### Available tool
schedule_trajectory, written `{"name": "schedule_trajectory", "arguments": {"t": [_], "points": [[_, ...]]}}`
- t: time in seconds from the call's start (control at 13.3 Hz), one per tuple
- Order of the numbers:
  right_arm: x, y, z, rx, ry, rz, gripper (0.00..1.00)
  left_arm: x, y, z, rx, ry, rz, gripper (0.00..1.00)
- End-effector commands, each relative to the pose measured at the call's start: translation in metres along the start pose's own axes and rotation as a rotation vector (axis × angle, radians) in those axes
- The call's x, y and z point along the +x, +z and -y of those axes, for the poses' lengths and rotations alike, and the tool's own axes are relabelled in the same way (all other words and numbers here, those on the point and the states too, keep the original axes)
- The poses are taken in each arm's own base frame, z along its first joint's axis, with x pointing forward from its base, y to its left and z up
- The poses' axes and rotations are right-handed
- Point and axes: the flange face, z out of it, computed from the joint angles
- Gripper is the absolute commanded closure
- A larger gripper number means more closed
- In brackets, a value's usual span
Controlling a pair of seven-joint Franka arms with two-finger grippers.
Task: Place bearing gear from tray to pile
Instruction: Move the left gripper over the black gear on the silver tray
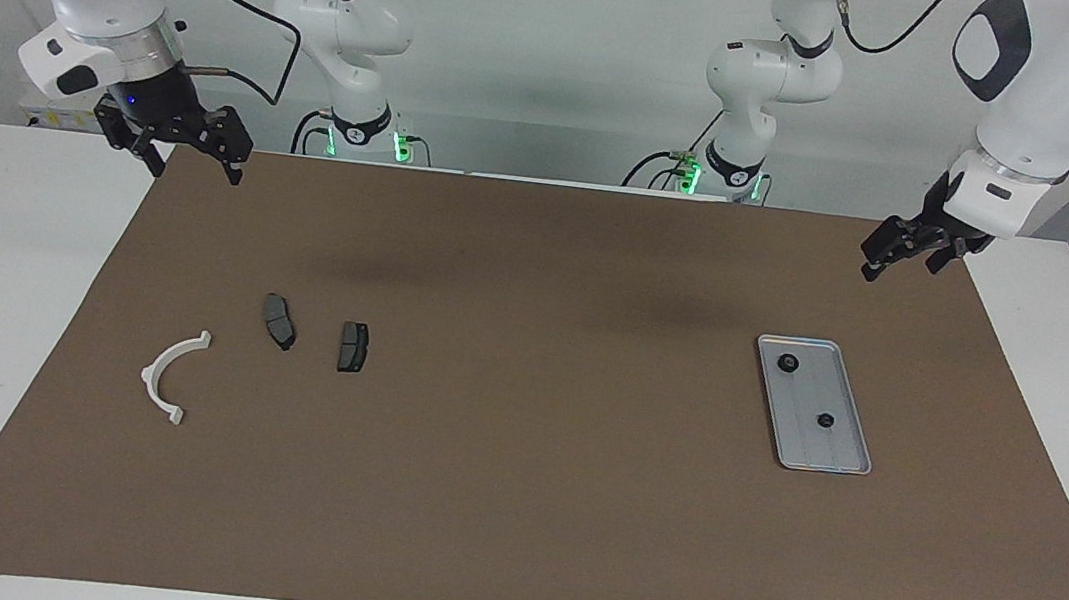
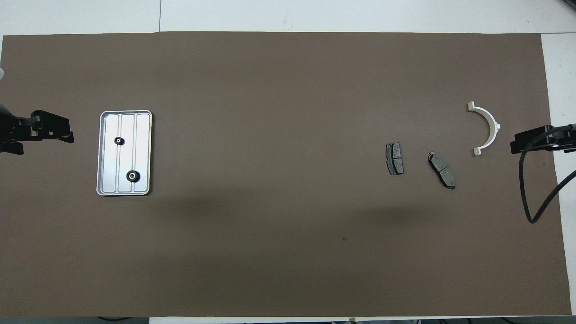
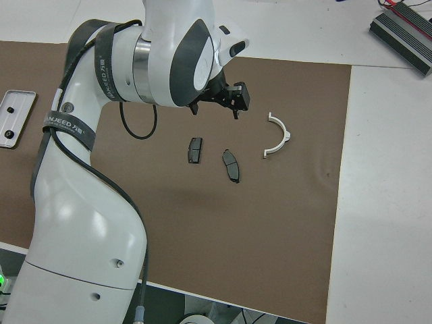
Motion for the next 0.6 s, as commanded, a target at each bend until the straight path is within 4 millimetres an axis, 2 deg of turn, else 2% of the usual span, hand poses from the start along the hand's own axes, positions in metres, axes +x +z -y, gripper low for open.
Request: {"name": "schedule_trajectory", "arguments": {"t": [0.0,0.53], "points": [[-0.005,-0.0038,-0.0005,0.004,0.021,-0.014,0.0,0.0008,-0.0041,-0.0012,-0.01,0.011,-0.012,0.0],[-0.0068,-0.0054,-0.003,0.003,0.03,-0.015,0.0,-0.0013,-0.0022,-0.0059,-0.007,0.016,-0.008,0.0]]}}
